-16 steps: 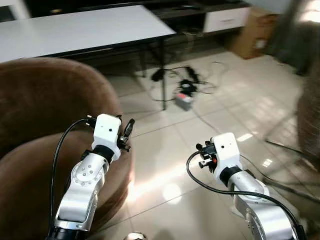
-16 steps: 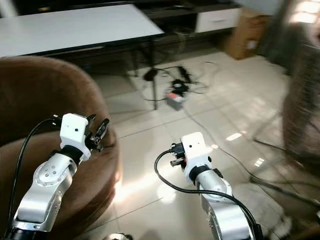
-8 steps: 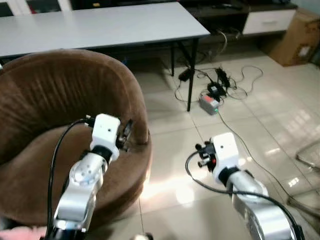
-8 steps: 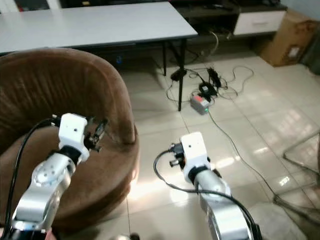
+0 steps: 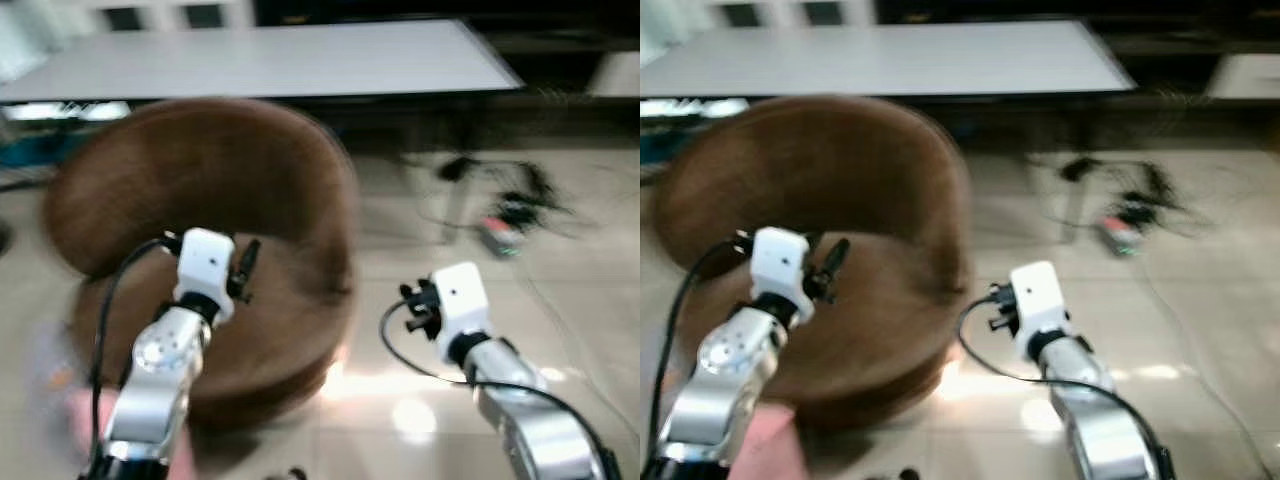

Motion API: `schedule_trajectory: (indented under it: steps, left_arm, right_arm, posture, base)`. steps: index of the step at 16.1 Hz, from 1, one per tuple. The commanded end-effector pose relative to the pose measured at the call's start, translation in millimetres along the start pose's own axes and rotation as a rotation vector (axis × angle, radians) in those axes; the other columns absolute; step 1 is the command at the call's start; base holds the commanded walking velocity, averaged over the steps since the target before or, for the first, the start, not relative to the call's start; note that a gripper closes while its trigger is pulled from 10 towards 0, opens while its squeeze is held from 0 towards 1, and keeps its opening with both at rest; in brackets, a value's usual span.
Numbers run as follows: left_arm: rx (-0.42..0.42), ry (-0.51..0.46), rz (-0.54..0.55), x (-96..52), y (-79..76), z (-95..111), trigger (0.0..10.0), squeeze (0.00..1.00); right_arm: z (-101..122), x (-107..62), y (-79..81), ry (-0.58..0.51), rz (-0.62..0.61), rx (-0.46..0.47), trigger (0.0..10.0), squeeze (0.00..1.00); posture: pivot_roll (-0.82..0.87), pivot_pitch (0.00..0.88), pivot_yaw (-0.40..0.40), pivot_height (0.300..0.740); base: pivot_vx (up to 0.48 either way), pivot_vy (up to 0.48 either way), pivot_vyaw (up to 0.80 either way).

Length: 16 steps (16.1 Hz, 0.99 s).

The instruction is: Move the pillow to the sofa from floor

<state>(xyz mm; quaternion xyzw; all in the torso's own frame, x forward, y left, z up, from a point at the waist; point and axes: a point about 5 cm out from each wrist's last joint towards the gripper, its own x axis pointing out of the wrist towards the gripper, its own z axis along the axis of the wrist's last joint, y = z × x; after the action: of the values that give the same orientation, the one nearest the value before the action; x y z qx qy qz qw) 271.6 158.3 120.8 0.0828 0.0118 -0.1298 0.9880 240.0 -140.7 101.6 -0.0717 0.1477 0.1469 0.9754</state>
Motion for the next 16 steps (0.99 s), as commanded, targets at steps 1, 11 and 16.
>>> schedule_trajectory:
  steps: [1, 11, 16]
  left_arm:
    - [0.019, -0.013, 0.006, -0.6, 4.0, 4, 10.0, 0.00]
    - [0.003, -0.048, 0.031, -1.0, 7.6, 9, 10.0, 0.00]
    - [0.012, -0.115, 0.023, -2.3, 7.2, 17, 10.0, 0.00]
  right_arm:
    - [4, 1.5, 1.8, -0.020, 0.009, 0.010, 10.0, 0.00]
    - [6, 3.6, 1.0, -0.041, 0.016, 0.002, 10.0, 0.00]
    - [7, 3.0, 3.4, -0.049, 0.044, -0.003, 10.0, 0.00]
  posture:
    - [0.00, 0.000, 0.031, 0.740]
    - [0.00, 0.020, 0.034, 0.740]
    - [0.00, 0.020, 0.031, 0.740]
  base:
    - [0.000, 0.000, 0.80]
    - [0.000, 0.000, 0.80]
    - [0.000, 0.000, 0.80]
